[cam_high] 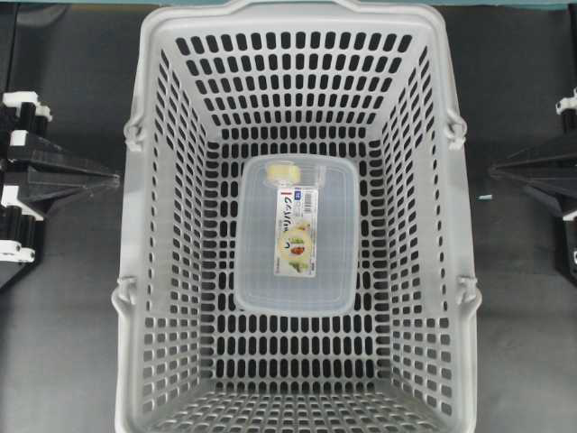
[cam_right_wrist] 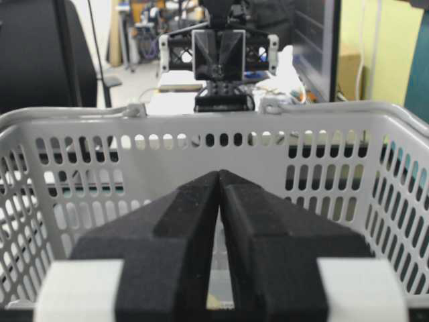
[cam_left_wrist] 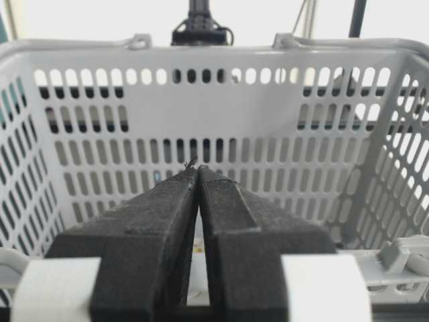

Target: Pick up the cellophane tape from the shopping basket with the left arm.

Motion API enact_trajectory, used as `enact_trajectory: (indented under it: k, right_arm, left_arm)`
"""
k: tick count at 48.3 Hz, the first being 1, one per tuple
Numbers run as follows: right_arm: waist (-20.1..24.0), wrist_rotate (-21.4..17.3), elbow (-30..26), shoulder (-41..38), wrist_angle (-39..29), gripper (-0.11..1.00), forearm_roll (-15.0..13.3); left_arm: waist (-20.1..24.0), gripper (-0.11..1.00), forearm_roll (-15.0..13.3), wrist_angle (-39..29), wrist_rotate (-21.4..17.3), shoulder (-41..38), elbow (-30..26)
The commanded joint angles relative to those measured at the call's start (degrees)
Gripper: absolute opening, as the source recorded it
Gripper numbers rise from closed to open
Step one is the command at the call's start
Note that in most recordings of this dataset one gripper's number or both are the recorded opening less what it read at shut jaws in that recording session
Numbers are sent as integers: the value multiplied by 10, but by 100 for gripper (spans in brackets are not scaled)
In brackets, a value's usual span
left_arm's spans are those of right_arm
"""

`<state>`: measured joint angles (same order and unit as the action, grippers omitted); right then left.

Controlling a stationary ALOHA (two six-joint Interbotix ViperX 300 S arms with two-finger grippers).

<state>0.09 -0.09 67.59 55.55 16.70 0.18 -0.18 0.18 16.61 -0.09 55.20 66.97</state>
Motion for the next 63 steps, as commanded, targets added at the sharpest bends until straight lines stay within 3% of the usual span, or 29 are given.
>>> enact_trajectory:
  k: [1, 5, 22, 39, 45, 56, 63]
  right_arm:
    - [1, -1, -11, -6, 4, 1, 2]
    - [0, -3, -12, -5, -2, 0, 2]
    - [0, -1, -31, -4, -55, 0, 2]
    - [0, -2, -34, 6, -97, 2, 3]
    - [1, -4, -36, 12, -107, 18, 3]
    - [0, -4, -39, 21, -117, 73, 3]
    - [1, -4, -38, 22, -118, 78, 3]
  left_arm:
    - [-6, 6, 24, -44, 12, -4, -45]
    - [-10, 0, 24, -113, 20, -14, -87]
    - [-17, 0, 24, -477, 21, -141, -335]
    - [-15, 0, 25, -661, -1, -332, -521]
    - [-12, 0, 25, -727, -27, -394, -591]
    - [-4, 0, 25, -875, -39, -493, -736]
    - [-2, 0, 25, -941, -41, -546, -821]
